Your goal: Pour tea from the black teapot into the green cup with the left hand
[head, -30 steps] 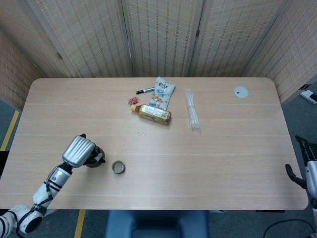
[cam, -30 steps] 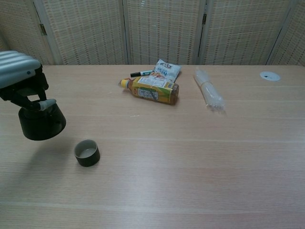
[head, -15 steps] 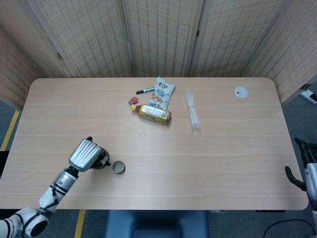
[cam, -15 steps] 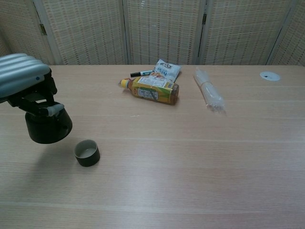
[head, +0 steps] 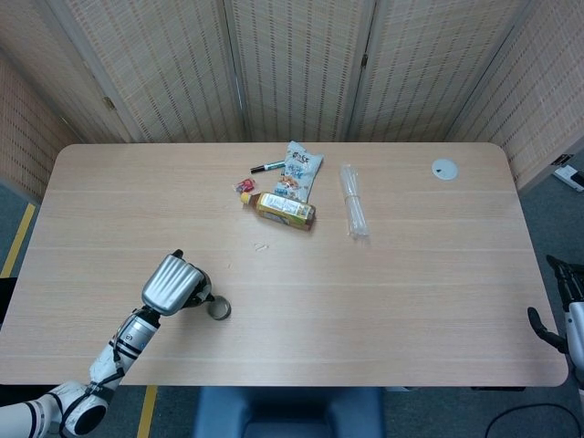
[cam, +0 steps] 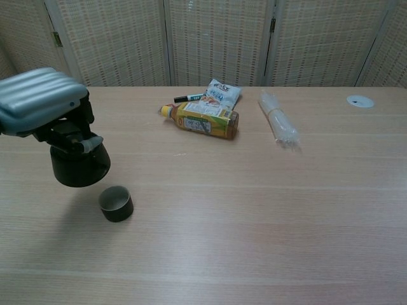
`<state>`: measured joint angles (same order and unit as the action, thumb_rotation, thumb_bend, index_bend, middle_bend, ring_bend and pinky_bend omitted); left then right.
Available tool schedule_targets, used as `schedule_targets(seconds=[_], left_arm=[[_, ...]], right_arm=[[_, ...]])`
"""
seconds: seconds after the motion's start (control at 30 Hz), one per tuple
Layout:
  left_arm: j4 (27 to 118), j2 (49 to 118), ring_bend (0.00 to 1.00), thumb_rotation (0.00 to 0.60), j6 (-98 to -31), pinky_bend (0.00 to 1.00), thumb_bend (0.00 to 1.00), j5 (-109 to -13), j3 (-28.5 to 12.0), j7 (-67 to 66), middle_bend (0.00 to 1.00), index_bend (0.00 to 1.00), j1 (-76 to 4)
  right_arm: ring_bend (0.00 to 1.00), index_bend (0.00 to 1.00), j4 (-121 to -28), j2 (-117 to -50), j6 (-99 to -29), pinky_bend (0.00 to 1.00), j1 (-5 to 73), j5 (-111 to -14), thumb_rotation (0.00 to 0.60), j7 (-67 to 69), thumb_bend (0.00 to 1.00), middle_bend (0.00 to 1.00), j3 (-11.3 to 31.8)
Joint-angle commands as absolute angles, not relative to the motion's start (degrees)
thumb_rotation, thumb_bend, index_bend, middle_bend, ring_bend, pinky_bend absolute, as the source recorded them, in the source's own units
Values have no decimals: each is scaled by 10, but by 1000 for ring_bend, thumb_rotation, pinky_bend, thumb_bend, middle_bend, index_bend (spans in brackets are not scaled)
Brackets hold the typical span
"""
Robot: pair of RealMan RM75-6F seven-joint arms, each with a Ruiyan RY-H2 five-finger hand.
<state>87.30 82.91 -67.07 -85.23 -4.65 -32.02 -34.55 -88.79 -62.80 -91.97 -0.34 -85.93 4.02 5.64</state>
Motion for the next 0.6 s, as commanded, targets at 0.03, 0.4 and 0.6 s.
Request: schedule_targets(seconds=[0.03,0.4,0.6], left_arm=[[872,839,932,466,-678,592,457,-855,-49,-345,1000,1000,-347],[851,864,936,483,-688,592,462,-868,-42,-404,1000,1000,-346],[832,868,937,514,-687,592,469,-880,-29,-428,1000,1000,-345]], right_arm=[[245,76,-886,-629,-919,0,-4,-858,600,43,376,188,56],[247,76,-878,-631,-918,0,-4,-857,600,51,376,188,57],[247,76,-877,-632,-918,0,-5,-856,600,52,376,188,57]])
